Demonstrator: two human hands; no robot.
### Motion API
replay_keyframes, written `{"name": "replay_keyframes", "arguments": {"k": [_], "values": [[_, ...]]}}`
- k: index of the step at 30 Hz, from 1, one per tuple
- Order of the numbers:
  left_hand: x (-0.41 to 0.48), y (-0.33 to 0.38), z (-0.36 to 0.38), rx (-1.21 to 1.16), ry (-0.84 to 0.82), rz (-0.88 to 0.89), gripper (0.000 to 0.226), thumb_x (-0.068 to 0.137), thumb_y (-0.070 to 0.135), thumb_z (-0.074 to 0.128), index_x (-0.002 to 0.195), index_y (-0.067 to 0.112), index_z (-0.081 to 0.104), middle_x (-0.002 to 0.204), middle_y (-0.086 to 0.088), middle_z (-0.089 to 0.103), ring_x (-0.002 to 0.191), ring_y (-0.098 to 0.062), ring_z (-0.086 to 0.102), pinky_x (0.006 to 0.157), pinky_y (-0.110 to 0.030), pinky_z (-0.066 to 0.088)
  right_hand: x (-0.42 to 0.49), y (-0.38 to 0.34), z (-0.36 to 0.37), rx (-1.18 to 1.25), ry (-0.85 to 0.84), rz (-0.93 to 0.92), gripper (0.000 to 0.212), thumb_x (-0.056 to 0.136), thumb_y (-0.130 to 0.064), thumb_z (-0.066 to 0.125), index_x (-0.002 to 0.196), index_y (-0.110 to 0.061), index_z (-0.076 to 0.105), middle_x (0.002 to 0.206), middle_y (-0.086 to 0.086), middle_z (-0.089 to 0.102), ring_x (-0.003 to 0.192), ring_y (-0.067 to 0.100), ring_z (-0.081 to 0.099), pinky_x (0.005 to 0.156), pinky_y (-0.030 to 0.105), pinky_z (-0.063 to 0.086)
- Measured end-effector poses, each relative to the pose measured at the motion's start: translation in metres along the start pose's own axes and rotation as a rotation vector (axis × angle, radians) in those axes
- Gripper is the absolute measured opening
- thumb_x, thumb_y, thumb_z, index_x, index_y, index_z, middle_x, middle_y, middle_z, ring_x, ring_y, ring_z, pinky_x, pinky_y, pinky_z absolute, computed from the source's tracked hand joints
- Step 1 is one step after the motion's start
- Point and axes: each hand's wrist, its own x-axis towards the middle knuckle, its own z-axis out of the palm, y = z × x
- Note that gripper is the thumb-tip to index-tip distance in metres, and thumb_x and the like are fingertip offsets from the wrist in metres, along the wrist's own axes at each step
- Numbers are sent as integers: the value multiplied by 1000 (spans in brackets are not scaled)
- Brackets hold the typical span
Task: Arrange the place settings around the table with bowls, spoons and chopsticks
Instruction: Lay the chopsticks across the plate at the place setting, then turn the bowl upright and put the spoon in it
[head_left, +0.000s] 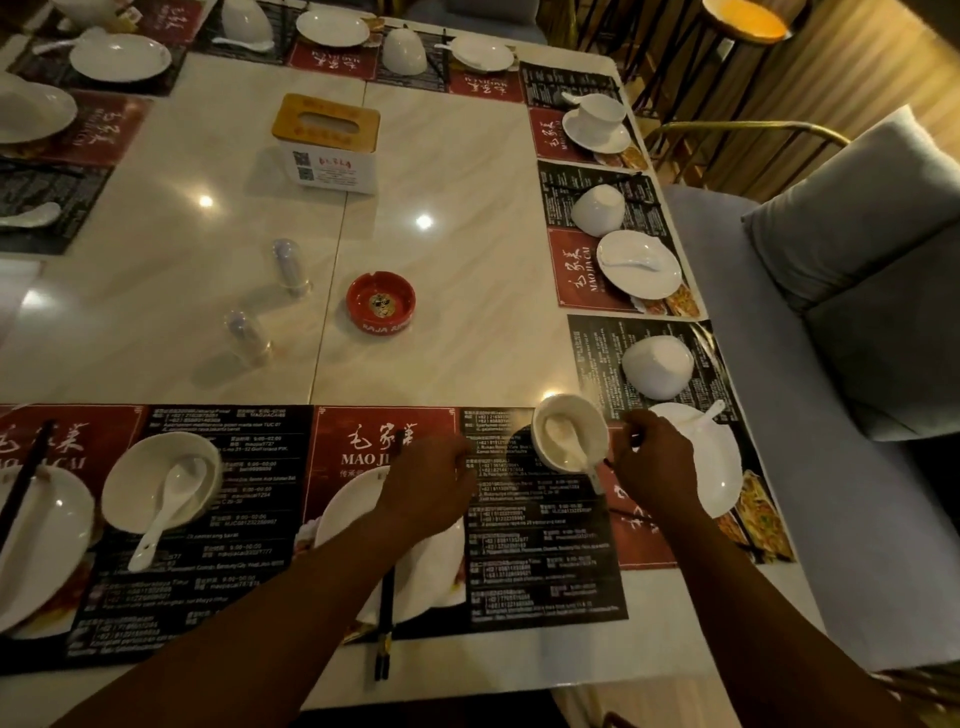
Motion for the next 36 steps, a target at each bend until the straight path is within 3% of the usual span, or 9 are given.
{"name": "replay_keyframes", "arguments": {"k": [3,5,9,12,19,25,29,32,36], "values": [[13,15,11,32,-3,-42,30,88,24,66,118,23,67,102,6,70,90,-11,62,82,-33,55,20,9,7,-8,-146,-35,42,94,-24,63,133,-11,58,118,12,70,105,28,66,91,35,49],[20,26,19,42,-3,-79,34,88,22,67,122,22,65,106,5,70,90,-9,60,82,-28,52,30,13,10,-8,-200,-89,34,96,-24,60,126,-9,60,111,13,72,101,31,67,85,37,50],[30,42,39,52,-26,-185,51,90,23,64,139,22,52,118,1,69,104,-18,65,90,-37,55,43,21,15,7,-264,-171,25,97,-17,56,121,-14,64,105,11,73,98,32,67,76,29,43],[33,51,54,60,-45,-217,56,91,17,57,146,23,43,122,1,68,110,-21,65,94,-40,55,51,27,17,26,-293,-190,23,96,-16,55,117,-15,64,103,10,73,93,30,67,75,33,49],[22,65,71,-101,6,-231,58,87,0,56,138,29,53,122,5,69,103,-11,66,87,-22,51,42,24,13,162,-344,-220,34,92,-12,60,124,-21,64,100,-4,69,85,12,60,76,25,44],[0,52,58,-112,51,-250,61,85,-5,57,135,31,57,116,12,69,107,-3,62,87,-13,47,12,19,28,256,-424,-136,29,94,-21,60,123,-23,59,108,-7,66,93,11,64,76,24,47],[-13,39,49,-116,37,-252,53,87,2,61,132,29,58,114,15,69,105,-2,63,92,-24,53,-5,17,38,213,-429,-127,28,93,-27,61,121,-28,61,107,-7,68,88,6,64,77,29,56],[-22,34,48,-112,17,-256,52,88,2,61,132,29,58,110,17,68,102,-2,63,84,-11,46,-16,18,41,174,-390,-140,23,90,-38,60,112,-38,62,99,-14,68,87,3,65,83,37,59],[-29,28,49,-111,9,-233,52,88,6,63,135,30,56,114,11,71,104,-2,65,85,-12,48,-23,17,38,154,-400,-124,26,94,-33,61,120,-33,62,110,-10,68,95,7,64,88,33,56]]}}
